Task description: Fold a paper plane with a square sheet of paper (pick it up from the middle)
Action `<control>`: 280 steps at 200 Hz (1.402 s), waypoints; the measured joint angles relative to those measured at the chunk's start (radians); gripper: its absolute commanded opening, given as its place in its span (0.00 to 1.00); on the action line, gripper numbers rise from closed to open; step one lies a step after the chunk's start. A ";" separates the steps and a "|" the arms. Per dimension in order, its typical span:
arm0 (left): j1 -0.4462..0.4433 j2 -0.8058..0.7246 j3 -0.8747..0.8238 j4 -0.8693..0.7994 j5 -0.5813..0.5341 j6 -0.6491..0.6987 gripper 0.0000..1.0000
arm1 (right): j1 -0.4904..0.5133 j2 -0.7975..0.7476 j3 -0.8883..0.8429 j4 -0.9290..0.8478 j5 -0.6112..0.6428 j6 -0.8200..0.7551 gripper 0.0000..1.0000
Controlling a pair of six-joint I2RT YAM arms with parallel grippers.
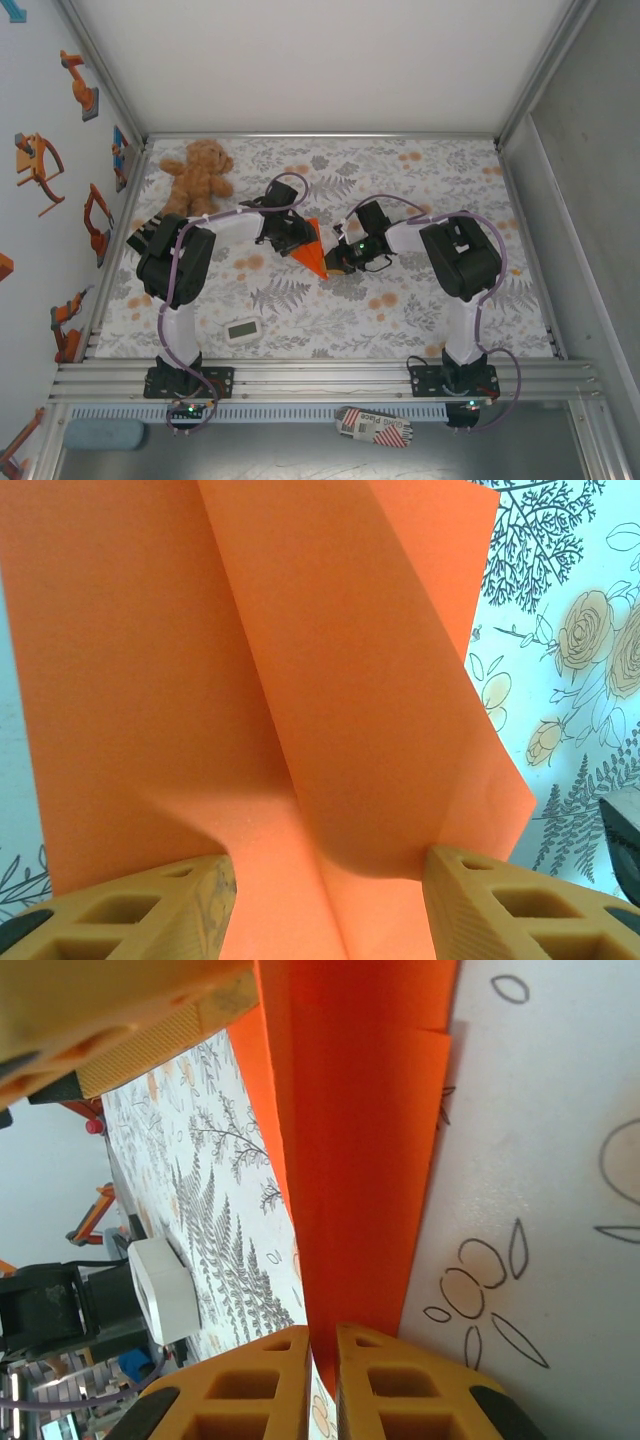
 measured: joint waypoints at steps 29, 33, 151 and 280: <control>0.000 0.003 0.007 -0.010 0.000 -0.003 0.55 | 0.000 0.000 0.000 -0.016 0.018 -0.017 0.10; 0.000 0.005 0.010 -0.013 0.000 -0.003 0.55 | 0.000 0.000 0.000 -0.018 0.019 -0.019 0.09; 0.000 0.041 0.074 -0.098 0.000 -0.003 0.56 | -0.015 -0.171 -0.114 0.045 0.139 0.032 0.20; -0.001 0.079 0.133 -0.172 -0.005 -0.006 0.58 | 0.093 -0.121 -0.063 0.157 0.201 0.090 0.07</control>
